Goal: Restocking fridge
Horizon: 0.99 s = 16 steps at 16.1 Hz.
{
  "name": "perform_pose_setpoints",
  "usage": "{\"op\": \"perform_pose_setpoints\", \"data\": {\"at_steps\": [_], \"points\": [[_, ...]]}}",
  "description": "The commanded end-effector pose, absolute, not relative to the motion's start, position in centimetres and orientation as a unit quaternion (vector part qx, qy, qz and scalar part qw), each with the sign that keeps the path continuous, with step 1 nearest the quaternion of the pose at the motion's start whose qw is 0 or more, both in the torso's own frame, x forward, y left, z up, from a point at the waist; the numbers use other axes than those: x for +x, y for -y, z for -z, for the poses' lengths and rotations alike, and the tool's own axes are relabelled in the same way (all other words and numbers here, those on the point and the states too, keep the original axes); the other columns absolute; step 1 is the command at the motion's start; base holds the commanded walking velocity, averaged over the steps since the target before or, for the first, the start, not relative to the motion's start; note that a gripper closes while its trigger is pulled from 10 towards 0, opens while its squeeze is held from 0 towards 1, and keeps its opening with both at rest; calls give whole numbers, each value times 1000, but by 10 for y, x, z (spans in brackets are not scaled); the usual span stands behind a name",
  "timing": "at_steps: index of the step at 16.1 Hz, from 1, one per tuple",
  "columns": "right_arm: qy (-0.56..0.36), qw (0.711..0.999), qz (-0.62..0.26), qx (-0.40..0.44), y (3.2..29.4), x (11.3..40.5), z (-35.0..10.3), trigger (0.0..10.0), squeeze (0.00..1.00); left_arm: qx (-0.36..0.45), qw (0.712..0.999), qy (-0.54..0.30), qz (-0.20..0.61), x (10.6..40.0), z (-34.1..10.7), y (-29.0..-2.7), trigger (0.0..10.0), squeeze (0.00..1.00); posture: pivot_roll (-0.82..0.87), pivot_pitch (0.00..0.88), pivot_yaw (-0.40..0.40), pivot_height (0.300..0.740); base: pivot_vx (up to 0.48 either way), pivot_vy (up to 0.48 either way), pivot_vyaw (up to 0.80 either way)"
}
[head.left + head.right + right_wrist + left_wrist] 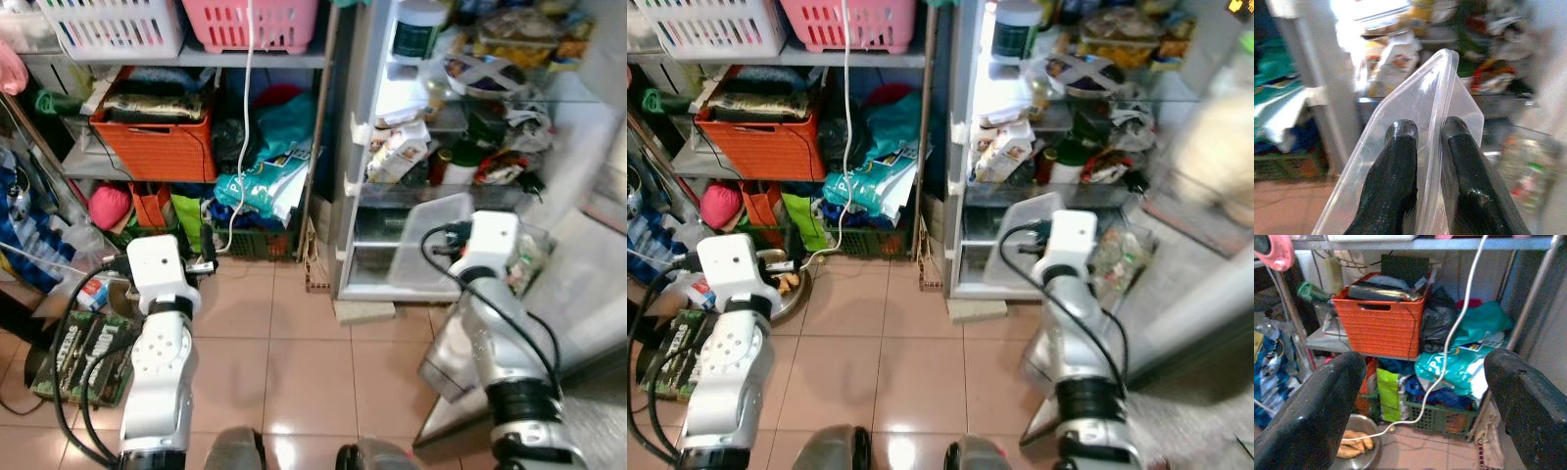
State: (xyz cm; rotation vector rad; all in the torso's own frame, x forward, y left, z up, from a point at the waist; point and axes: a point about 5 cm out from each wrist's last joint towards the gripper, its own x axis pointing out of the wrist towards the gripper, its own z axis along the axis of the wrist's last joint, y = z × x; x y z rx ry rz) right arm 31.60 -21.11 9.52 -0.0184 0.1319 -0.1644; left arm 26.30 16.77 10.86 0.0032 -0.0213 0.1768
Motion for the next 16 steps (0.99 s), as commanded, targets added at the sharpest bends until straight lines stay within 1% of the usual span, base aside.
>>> {"op": "perform_pose_setpoints", "data": {"at_steps": [1,8,14,16], "points": [[-59,994,96,-8,213,320,-100,10000,0,-7,996,0,-89,263,-106,-168,10000,0,51,97,-8,740,0,0,0],[-48,990,133,-20,220,322,-103,10000,0,-17,996,-8,-86,265,-105,-167,10000,0,54,94,-9,740,0,0,0],[-37,979,194,-49,239,322,-110,10000,0,-16,996,-11,-85,265,-105,-168,10000,0,53,97,-6,740,0,277,0],[-34,977,204,-56,242,322,-111,10000,0,-16,996,-12,-84,265,-105,-167,10000,0,53,99,-5,740,0,454,0]]}}
